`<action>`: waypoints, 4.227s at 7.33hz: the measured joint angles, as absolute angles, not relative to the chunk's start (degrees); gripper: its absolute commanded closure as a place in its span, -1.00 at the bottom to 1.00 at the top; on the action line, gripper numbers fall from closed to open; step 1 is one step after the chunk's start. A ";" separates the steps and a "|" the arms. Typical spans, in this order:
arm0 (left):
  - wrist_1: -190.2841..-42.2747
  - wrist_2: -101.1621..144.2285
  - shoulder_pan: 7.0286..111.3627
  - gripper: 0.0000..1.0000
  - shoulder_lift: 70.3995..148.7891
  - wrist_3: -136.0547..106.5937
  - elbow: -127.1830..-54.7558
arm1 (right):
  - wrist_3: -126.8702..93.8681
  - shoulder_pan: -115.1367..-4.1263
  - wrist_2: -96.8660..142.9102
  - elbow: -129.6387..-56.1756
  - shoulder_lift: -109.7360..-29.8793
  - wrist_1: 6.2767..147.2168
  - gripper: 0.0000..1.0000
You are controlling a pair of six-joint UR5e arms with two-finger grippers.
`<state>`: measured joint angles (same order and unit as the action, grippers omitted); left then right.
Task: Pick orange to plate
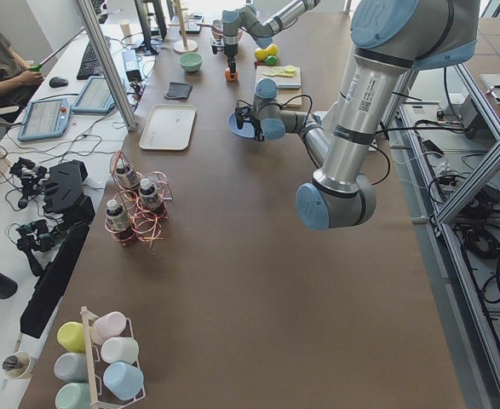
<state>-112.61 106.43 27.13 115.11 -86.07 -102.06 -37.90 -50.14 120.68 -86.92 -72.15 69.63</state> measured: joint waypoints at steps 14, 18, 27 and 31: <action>-112.41 122.38 52.91 -0.91 104.79 -53.64 -99.28 | -71.21 -26.21 105.19 -96.28 -49.99 84.39 1.00; -112.51 124.33 56.54 -0.93 102.24 -48.76 -99.11 | -72.49 -21.71 101.60 -89.34 -45.99 84.02 1.00; -111.64 125.30 61.94 -0.93 98.42 -43.07 -100.40 | -63.05 -34.54 110.20 -98.28 -49.52 92.77 -1.00; -98.87 130.24 78.36 -0.93 93.46 -12.46 -101.11 | -28.12 -62.90 128.98 -105.39 -66.76 99.99 -1.00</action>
<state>-98.87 130.24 78.36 93.46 -12.46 -101.11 -28.12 -62.90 128.98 -105.39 -66.76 99.99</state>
